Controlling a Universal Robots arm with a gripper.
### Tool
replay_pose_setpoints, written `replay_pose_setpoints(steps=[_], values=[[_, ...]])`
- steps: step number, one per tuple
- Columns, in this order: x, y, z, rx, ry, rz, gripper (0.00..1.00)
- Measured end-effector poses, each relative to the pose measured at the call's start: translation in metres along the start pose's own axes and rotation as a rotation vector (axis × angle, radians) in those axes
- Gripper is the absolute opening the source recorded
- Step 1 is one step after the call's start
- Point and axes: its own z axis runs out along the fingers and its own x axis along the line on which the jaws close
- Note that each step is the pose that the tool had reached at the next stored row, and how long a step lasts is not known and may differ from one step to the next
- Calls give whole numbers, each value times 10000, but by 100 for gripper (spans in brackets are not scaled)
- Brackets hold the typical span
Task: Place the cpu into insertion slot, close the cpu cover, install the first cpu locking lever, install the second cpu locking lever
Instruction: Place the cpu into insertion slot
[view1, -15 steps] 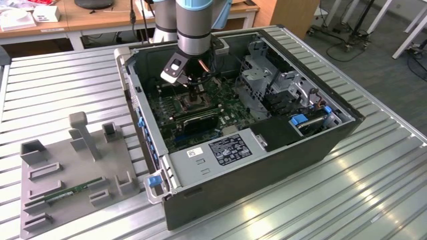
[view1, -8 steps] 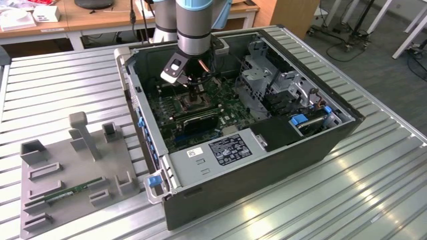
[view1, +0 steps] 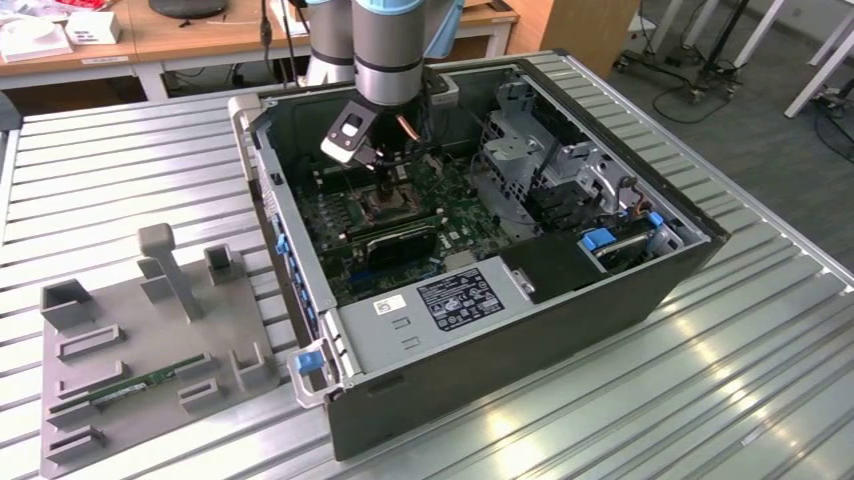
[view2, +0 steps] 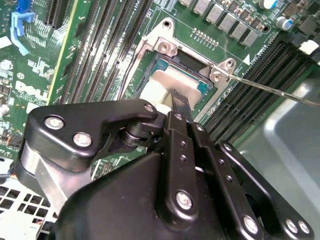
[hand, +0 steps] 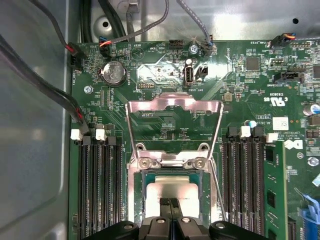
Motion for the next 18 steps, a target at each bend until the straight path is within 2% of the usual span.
replay_pose_setpoints(steps=[14,18], values=[[13,15,-321,2,-3,0,11],[13,16,-327,1,-1,-1,11]])
